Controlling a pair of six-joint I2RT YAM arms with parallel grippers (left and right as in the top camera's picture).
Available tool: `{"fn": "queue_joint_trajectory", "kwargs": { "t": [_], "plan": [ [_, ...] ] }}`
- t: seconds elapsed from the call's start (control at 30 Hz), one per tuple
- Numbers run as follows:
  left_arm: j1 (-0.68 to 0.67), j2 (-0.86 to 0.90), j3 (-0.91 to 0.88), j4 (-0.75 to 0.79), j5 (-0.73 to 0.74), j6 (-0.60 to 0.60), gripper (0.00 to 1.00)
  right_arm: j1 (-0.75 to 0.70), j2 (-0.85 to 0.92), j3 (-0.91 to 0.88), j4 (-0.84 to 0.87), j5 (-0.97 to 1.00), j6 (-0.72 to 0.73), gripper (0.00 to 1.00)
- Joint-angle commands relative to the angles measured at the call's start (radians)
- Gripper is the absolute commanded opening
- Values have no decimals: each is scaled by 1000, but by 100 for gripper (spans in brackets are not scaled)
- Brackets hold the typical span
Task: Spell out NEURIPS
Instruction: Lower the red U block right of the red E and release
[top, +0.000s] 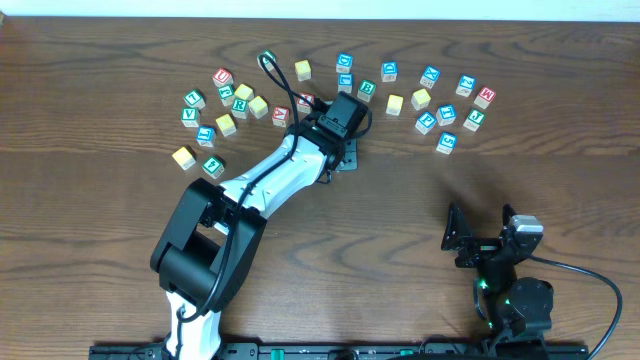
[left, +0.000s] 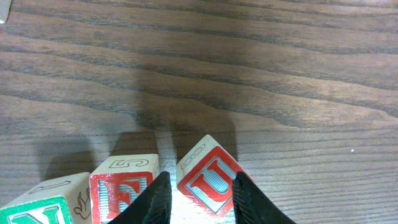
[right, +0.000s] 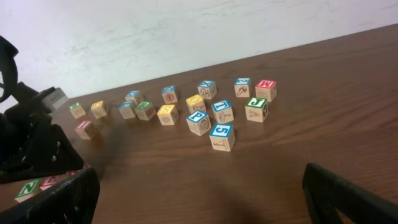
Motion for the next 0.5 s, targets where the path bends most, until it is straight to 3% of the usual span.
{"fn": "queue_joint_trajectory", "kwargs": {
  "t": [0.0,0.23,0.47],
  "plan": [
    [-10,13,-5,1,-19,-9,31,-10,-1,-1,-3,5,-4,99],
    [-6,2,-3,13,-20,0,31,-10,-1,-1,-3,5,-4,99],
    [-4,-104,8,13,-20,182,31,-10,-1,-1,-3,5,-4,99]
  ]
}}
